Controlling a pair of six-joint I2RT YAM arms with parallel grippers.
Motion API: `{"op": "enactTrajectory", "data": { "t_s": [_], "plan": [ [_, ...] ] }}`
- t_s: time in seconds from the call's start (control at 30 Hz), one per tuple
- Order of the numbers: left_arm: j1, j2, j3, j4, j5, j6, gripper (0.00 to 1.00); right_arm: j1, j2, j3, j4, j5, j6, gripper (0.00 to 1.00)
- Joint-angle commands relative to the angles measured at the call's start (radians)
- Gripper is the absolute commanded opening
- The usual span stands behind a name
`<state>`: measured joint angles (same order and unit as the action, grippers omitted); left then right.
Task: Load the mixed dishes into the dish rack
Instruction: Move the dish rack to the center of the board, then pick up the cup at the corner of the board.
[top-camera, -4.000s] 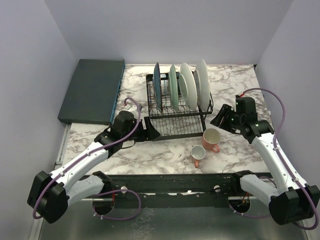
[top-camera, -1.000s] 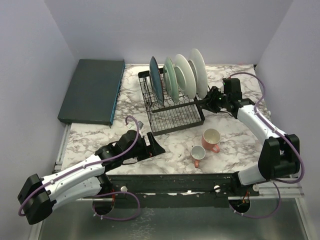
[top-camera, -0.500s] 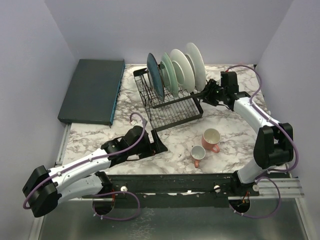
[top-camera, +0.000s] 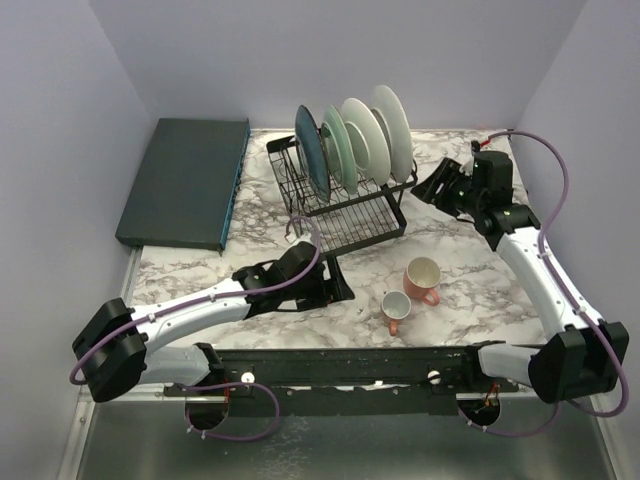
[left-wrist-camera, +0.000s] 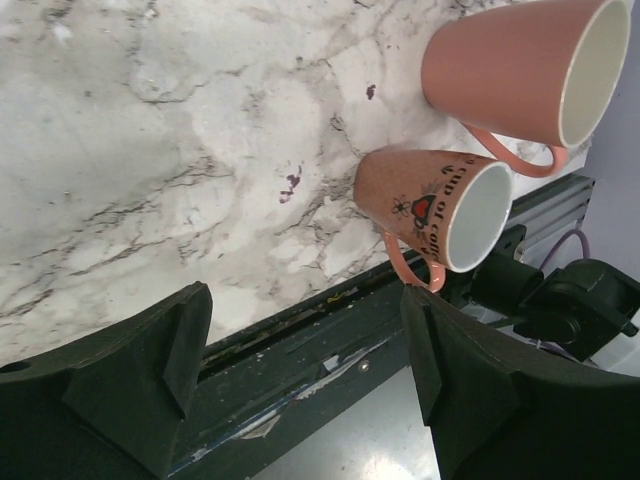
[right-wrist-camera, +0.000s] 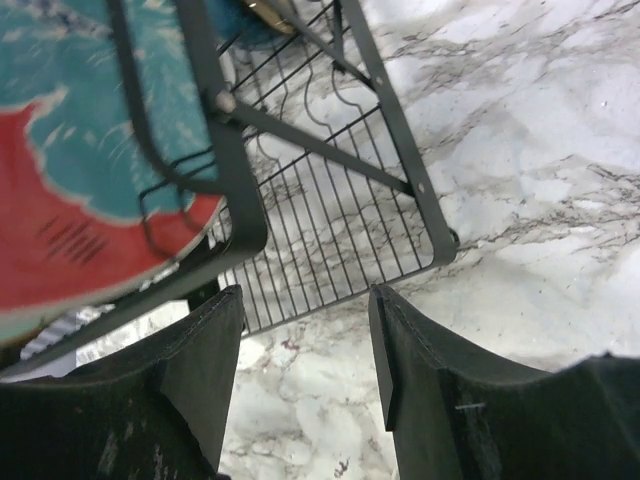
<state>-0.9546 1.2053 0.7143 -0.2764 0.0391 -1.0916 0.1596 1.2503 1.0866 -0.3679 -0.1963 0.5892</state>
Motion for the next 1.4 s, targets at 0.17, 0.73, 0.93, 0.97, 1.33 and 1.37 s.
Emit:
{"op": "enactTrajectory", "data": {
  "t_s": [0.17,0.73,0.93,0.97,1.33,1.37],
  "plan": [
    [-0.120,0.121,0.120,0.006,-0.116,-0.051,0.79,0.014,-0.211,-0.098,-0.090,-0.079,-0.021,0.59],
    [-0.215,0.326,0.277,0.028,-0.139,-0.039,0.65,0.014,-0.404,-0.191,-0.205,-0.081,-0.052,0.59],
    [-0.216,0.381,0.314,0.028,-0.125,-0.028,0.61,0.015,-0.430,-0.202,-0.221,-0.083,-0.054,0.59],
    [-0.215,0.389,0.319,0.029,-0.125,-0.026,0.60,0.015,-0.434,-0.201,-0.226,-0.086,-0.054,0.59],
    [-0.215,0.465,0.372,0.029,-0.114,-0.005,0.37,0.014,-0.466,-0.203,-0.267,-0.087,-0.066,0.59],
    [-0.215,0.465,0.372,0.029,-0.114,-0.005,0.34,0.014,-0.468,-0.202,-0.268,-0.087,-0.065,0.59]
  ]
}}
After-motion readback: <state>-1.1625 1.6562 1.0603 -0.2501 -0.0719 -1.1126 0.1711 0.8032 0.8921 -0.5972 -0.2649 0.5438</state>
